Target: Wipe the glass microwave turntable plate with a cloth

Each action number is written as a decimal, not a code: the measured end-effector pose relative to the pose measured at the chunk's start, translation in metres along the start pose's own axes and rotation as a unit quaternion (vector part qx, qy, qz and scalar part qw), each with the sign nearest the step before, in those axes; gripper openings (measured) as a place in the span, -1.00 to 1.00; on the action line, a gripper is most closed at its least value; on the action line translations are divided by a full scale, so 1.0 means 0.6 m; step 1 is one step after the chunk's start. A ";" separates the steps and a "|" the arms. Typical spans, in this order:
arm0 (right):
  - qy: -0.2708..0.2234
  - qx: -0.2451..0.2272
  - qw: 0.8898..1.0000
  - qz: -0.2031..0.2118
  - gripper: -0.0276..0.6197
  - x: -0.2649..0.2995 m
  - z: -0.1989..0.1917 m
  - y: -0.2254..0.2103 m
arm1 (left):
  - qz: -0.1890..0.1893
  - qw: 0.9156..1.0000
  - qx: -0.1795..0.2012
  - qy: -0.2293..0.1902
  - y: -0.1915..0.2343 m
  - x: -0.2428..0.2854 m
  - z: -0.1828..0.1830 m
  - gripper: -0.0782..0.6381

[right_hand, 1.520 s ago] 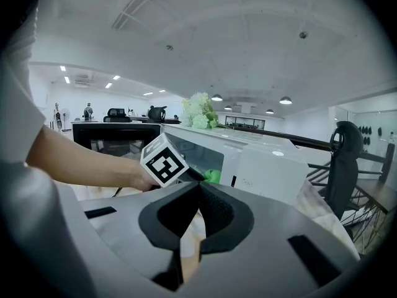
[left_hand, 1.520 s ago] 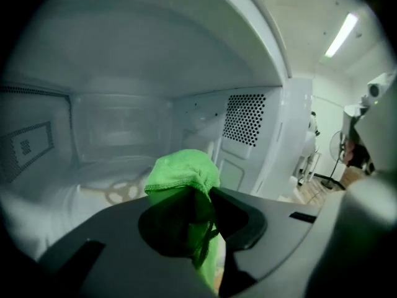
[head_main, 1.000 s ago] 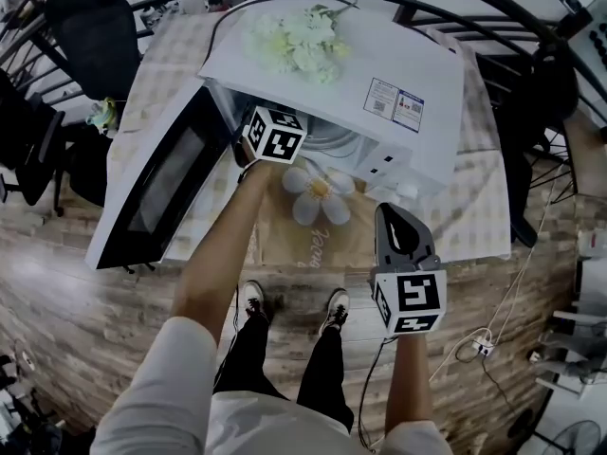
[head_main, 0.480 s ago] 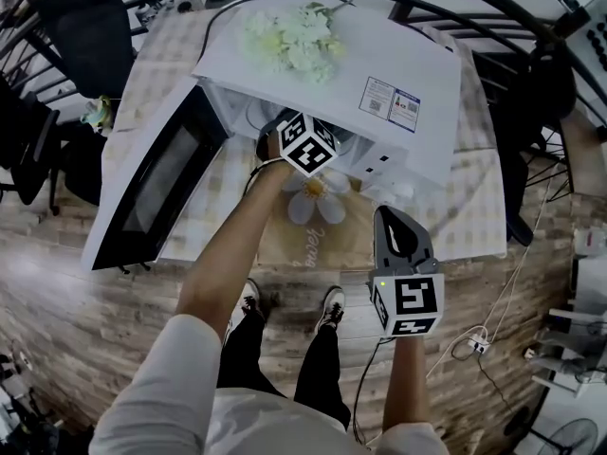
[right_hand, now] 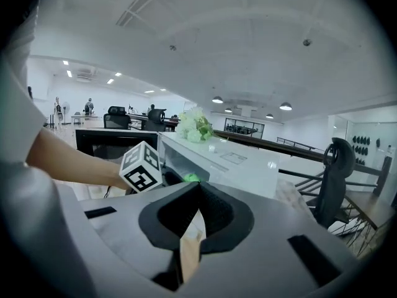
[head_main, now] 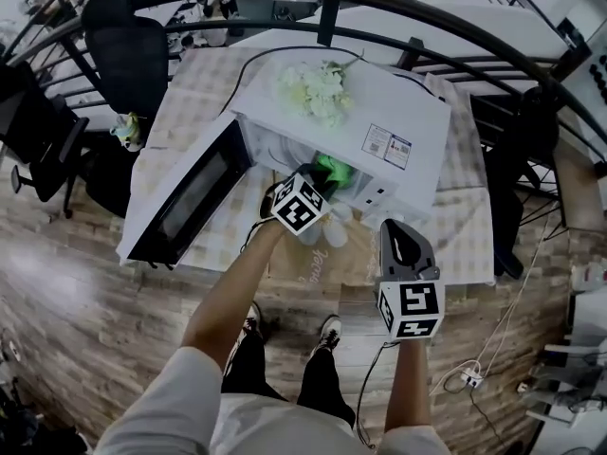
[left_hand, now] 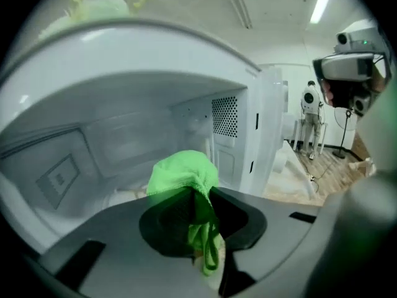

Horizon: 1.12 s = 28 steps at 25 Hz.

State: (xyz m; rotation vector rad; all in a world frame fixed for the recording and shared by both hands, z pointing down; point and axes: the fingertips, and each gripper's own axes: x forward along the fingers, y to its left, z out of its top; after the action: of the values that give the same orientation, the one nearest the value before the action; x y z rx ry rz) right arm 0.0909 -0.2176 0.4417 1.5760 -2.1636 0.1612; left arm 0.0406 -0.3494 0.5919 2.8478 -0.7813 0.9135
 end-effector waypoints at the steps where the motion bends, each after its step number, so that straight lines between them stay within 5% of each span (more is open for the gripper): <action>1: -0.005 -0.003 1.000 0.000 -0.87 -0.008 0.017 -0.001 | 0.003 1.000 -0.014 -0.005 -0.001 -0.024 0.001 -0.55; 9: -0.052 -0.029 0.998 0.010 -0.87 -0.052 0.145 -0.004 | 0.055 0.990 -0.096 -0.088 -0.008 -0.250 0.056 -0.55; 18: -0.107 -0.073 0.991 0.027 -0.87 -0.097 0.272 0.018 | 0.159 0.969 -0.083 -0.172 0.042 -0.485 0.170 -0.54; 28: -0.155 -0.095 0.983 0.015 -0.87 -0.145 0.362 0.013 | 0.239 0.944 -0.041 -0.223 0.066 -0.624 0.259 -0.54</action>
State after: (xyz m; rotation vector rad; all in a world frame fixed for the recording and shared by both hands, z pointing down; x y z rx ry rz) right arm 0.0416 -0.2156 0.2128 1.5418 -2.3544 -0.2931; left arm -0.1571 -0.2455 0.2511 2.8659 -1.5632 0.2258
